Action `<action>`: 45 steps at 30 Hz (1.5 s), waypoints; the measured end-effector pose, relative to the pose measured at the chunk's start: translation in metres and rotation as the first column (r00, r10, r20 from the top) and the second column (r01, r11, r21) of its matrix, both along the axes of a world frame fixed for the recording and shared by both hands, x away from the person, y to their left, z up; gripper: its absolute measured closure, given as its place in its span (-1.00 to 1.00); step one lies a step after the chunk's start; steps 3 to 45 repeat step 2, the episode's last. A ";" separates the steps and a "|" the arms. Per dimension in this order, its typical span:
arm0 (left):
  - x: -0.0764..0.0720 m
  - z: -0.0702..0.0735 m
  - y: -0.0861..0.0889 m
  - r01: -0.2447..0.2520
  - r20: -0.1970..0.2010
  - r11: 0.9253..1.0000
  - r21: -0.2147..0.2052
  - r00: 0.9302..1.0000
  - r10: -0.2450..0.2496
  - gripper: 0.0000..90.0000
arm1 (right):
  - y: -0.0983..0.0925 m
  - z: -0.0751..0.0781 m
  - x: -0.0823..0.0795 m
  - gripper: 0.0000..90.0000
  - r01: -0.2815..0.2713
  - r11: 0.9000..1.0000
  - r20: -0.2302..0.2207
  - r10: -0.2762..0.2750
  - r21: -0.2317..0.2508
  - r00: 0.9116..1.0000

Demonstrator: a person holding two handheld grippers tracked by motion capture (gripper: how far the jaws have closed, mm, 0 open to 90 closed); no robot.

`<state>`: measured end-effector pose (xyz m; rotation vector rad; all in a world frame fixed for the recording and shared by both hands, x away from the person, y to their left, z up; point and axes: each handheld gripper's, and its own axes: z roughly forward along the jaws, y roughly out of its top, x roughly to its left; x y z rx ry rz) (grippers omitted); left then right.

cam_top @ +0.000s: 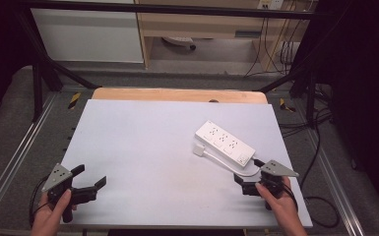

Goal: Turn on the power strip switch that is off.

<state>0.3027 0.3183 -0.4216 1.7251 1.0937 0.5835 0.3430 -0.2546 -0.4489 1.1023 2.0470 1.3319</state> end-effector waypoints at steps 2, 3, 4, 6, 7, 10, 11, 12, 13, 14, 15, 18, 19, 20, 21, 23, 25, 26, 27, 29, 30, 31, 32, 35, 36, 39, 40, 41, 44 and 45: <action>0.000 0.000 0.000 0.000 0.001 1.000 -0.002 1.000 0.000 -0.87 | 0.007 -0.003 0.002 -0.93 -0.028 0.999 -0.018 0.028 -0.024 0.999; 0.000 0.000 0.000 0.000 0.001 1.000 -0.002 1.000 0.000 -0.87 | 0.007 -0.003 0.002 -0.93 -0.028 0.999 -0.018 0.028 -0.024 0.999; 0.000 0.000 0.000 0.000 0.001 1.000 -0.002 1.000 0.000 -0.87 | 0.007 -0.003 0.002 -0.93 -0.028 0.999 -0.018 0.028 -0.024 0.999; 0.000 0.000 0.000 0.000 0.001 1.000 -0.002 1.000 0.000 -0.87 | 0.007 -0.003 0.002 -0.93 -0.028 0.999 -0.018 0.028 -0.024 0.999; 0.000 0.000 0.000 0.000 0.001 1.000 -0.002 1.000 0.000 -0.87 | 0.007 -0.003 0.002 -0.93 -0.028 0.999 -0.018 0.028 -0.024 0.999; 0.000 0.000 0.000 0.000 0.001 1.000 -0.002 1.000 0.000 -0.87 | 0.007 -0.003 0.002 -0.93 -0.028 0.999 -0.018 0.028 -0.024 0.999; 0.000 0.000 0.000 0.000 0.001 1.000 -0.002 1.000 0.000 -0.87 | 0.007 -0.003 0.002 -0.93 -0.028 0.999 -0.018 0.028 -0.024 0.999; 0.000 0.000 0.000 0.000 0.001 1.000 -0.002 1.000 0.000 -0.87 | 0.007 -0.003 0.002 -0.93 -0.028 0.999 -0.018 0.028 -0.024 0.999; 0.000 0.000 0.000 0.000 0.001 1.000 -0.002 1.000 0.000 -0.87 | 0.007 -0.003 0.002 -0.93 -0.028 0.999 -0.018 0.028 -0.024 0.999; 0.000 0.000 0.000 0.000 0.001 1.000 -0.002 1.000 0.000 -0.87 | 0.007 -0.003 0.002 -0.93 -0.028 0.999 -0.018 0.028 -0.024 0.999; 0.000 0.000 0.000 0.000 0.001 1.000 -0.002 1.000 0.000 -0.87 | 0.007 -0.003 0.002 -0.93 -0.028 0.999 -0.018 0.028 -0.024 0.999; 0.000 0.000 0.000 0.000 0.001 1.000 -0.002 1.000 0.000 -0.87 | 0.007 -0.003 0.002 -0.93 -0.028 0.999 -0.018 0.028 -0.024 0.999; 0.000 0.000 0.000 0.000 0.001 1.000 -0.002 1.000 0.000 -0.87 | 0.007 -0.003 0.002 -0.93 -0.028 0.999 -0.018 0.028 -0.024 0.999; 0.000 0.000 0.000 0.000 0.001 1.000 -0.002 1.000 0.000 -0.87 | 0.007 -0.003 0.002 -0.93 -0.028 0.999 -0.018 0.028 -0.024 0.999; 0.000 0.000 0.000 0.000 0.001 1.000 -0.002 1.000 0.000 -0.87 | 0.007 -0.003 0.002 -0.93 -0.028 0.999 -0.018 0.028 -0.024 0.999; 0.000 0.000 0.000 0.000 0.001 1.000 -0.002 1.000 0.000 -0.87 | 0.007 -0.003 0.002 -0.93 -0.028 0.999 -0.018 0.028 -0.024 0.999; 0.000 0.000 0.000 0.000 0.001 1.000 -0.002 1.000 0.000 -0.87 | 0.007 -0.003 0.002 -0.93 -0.028 0.999 -0.018 0.028 -0.024 0.999; 0.000 0.000 0.000 0.000 0.001 1.000 -0.002 1.000 0.000 -0.87 | 0.007 -0.003 0.002 -0.93 -0.028 0.999 -0.018 0.028 -0.024 0.999; 0.000 0.000 0.000 0.000 0.001 1.000 -0.002 1.000 0.000 -0.87 | 0.007 -0.003 0.002 -0.93 -0.028 0.999 -0.018 0.028 -0.024 0.999; 0.000 0.000 0.000 0.000 0.001 1.000 -0.002 1.000 0.000 -0.87 | 0.007 -0.003 0.002 -0.93 -0.028 0.999 -0.018 0.028 -0.024 0.999; 0.000 0.000 0.000 0.000 0.001 1.000 -0.002 1.000 0.000 -0.87 | 0.007 -0.003 0.002 -0.93 -0.028 0.999 -0.018 0.028 -0.024 0.999; 0.000 0.000 0.000 0.000 0.001 1.000 -0.002 1.000 0.000 -0.87 | 0.007 -0.003 0.002 -0.93 -0.028 0.999 -0.018 0.028 -0.024 0.999; 0.000 0.000 0.000 0.000 0.001 1.000 -0.002 1.000 0.000 -0.87 | 0.007 -0.003 0.002 -0.93 -0.028 0.999 -0.018 0.028 -0.024 0.999; 0.000 0.000 0.000 0.000 0.001 1.000 -0.002 1.000 0.000 -0.87 | 0.007 -0.003 0.002 -0.93 -0.028 0.999 -0.018 0.028 -0.024 0.999; 0.000 0.000 0.000 0.000 0.001 1.000 -0.002 1.000 0.000 -0.87 | 0.007 -0.003 0.002 -0.93 -0.028 0.999 -0.018 0.028 -0.024 0.999; 0.000 0.000 0.000 0.000 0.001 1.000 -0.002 1.000 0.000 -0.87 | 0.007 -0.003 0.002 -0.93 -0.028 0.999 -0.018 0.028 -0.024 0.999; 0.000 0.000 0.000 0.000 0.001 1.000 -0.002 1.000 0.000 -0.87 | 0.007 -0.003 0.002 -0.93 -0.028 0.999 -0.018 0.028 -0.024 0.999; 0.000 0.000 0.000 0.000 0.001 1.000 -0.002 1.000 0.000 -0.87 | 0.007 -0.003 0.002 -0.93 -0.028 0.999 -0.018 0.028 -0.024 0.999; 0.000 0.000 0.000 0.000 0.001 1.000 -0.002 1.000 0.000 -0.87 | 0.007 -0.003 0.002 -0.93 -0.028 0.999 -0.018 0.028 -0.024 0.999; 0.000 0.000 0.000 0.000 0.001 1.000 -0.002 1.000 0.000 -0.87 | 0.007 -0.003 0.002 -0.93 -0.028 0.999 -0.018 0.028 -0.024 0.999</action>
